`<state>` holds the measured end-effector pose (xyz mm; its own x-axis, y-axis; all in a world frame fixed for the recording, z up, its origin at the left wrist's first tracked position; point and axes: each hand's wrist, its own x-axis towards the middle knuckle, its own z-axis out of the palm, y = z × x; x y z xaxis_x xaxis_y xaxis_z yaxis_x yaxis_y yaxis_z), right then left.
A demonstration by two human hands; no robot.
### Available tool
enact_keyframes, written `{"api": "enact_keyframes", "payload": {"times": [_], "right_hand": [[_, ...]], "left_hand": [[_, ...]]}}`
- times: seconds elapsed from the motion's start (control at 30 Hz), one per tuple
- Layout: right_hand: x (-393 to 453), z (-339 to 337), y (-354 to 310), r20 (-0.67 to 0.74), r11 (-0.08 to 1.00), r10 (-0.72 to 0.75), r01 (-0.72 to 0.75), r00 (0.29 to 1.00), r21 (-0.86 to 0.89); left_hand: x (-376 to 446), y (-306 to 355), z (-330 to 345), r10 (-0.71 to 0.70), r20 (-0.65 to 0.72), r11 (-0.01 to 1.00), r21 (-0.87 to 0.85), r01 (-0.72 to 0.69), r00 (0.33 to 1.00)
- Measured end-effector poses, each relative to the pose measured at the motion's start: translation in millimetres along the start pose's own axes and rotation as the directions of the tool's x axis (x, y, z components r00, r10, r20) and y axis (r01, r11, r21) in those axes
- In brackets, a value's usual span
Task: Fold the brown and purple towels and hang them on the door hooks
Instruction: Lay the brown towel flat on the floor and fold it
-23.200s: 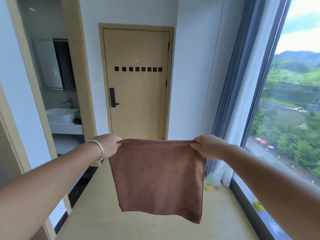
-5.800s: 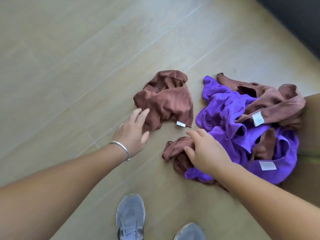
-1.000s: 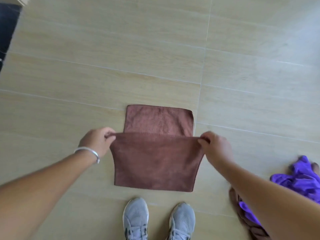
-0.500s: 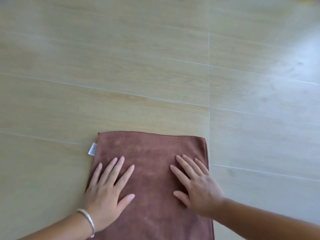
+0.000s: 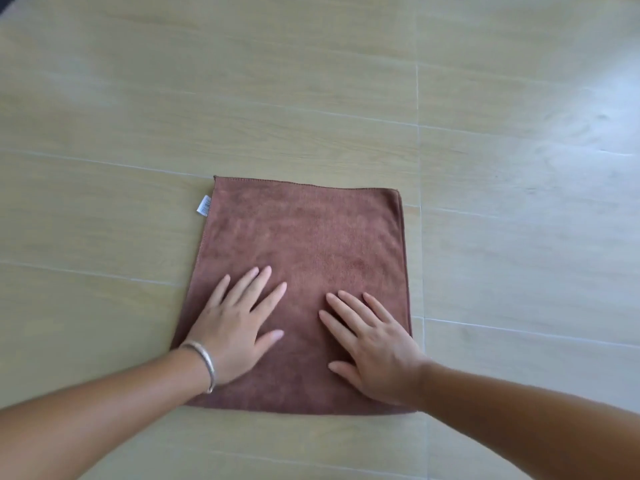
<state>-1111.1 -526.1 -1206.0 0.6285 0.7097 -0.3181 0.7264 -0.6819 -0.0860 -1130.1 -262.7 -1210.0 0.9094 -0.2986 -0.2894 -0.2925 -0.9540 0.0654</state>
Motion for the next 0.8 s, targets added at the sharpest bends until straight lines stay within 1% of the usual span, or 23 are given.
{"api": "enact_keyframes", "payload": {"times": [0.1, 0.17, 0.2, 0.27, 0.3, 0.37, 0.43, 0.47, 0.5, 0.57, 0.63, 0.7, 0.8], "right_hand": [[-35.4, 19.8, 2.8, -0.005, 0.99, -0.132, 0.132, 0.991, -0.051], [-56.8, 28.4, 2.1, 0.023, 0.979, -0.179, 0.18, 0.984, -0.092], [-64.8, 31.8, 2.4, 0.037, 0.976, -0.193, 0.196, 0.981, -0.099], [-71.9, 35.4, 3.5, 0.034, 0.977, -0.185, 0.187, 0.982, -0.101], [-70.9, 36.8, 5.0, 0.005, 0.98, -0.172, 0.172, 0.985, -0.099], [-64.9, 38.9, 8.6, -0.059, 0.987, -0.147, 0.142, 0.987, -0.081], [-59.9, 40.0, 9.4, -0.068, 0.99, -0.131, 0.128, 0.989, -0.057], [-59.5, 39.7, 7.7, -0.061, 0.992, -0.122, 0.119, 0.991, -0.051], [-60.6, 37.4, 4.6, -0.051, 0.994, -0.102, 0.1, 0.993, -0.046], [-63.7, 24.7, -2.9, -0.012, 1.0, -0.01, 0.009, 1.0, -0.029], [-68.1, 2.8, -12.0, 0.048, 0.99, 0.138, -0.138, 0.989, -0.004], [-75.4, -26.6, -20.5, 0.114, 0.965, 0.259, -0.262, 0.959, 0.012], [-92.7, -80.7, -27.5, 0.184, 0.944, 0.324, -0.33, 0.928, 0.001]], "left_hand": [[-55.4, -3.9, 26.4, 0.094, -0.014, 0.995, 0.036, -0.093, 0.995], [-87.8, -9.7, 36.2, 0.137, -0.02, 0.989, 0.066, -0.136, 0.99], [-99.1, -13.4, 38.8, 0.154, 0.003, 0.985, 0.074, -0.153, 0.988], [-109.7, -24.4, 41.6, 0.149, 0.026, 0.986, 0.067, -0.15, 0.989], [-109.4, -30.5, 40.6, 0.131, 0.029, 0.99, 0.052, -0.133, 0.991], [-103.1, -41.8, 38.2, 0.134, -0.02, 0.991, 0.025, -0.133, 0.991], [-97.1, -48.7, 34.6, 0.164, -0.073, 0.986, 0.011, -0.163, 0.984], [-95.5, -49.9, 30.6, 0.173, -0.078, 0.985, 0.014, -0.173, 0.982], [-95.3, -49.9, 26.0, 0.176, -0.073, 0.984, 0.018, -0.175, 0.982], [-96.9, -48.4, 15.9, 0.157, -0.046, 0.987, 0.015, -0.157, 0.986], [-102.0, -47.4, 2.1, 0.119, -0.019, 0.993, 0.013, -0.118, 0.993], [-109.6, -44.6, -21.5, 0.091, -0.029, 0.995, 0.034, -0.09, 0.995], [-122.3, -38.2, -73.4, 0.076, -0.01, 0.997, 0.021, -0.076, 0.997]]}}
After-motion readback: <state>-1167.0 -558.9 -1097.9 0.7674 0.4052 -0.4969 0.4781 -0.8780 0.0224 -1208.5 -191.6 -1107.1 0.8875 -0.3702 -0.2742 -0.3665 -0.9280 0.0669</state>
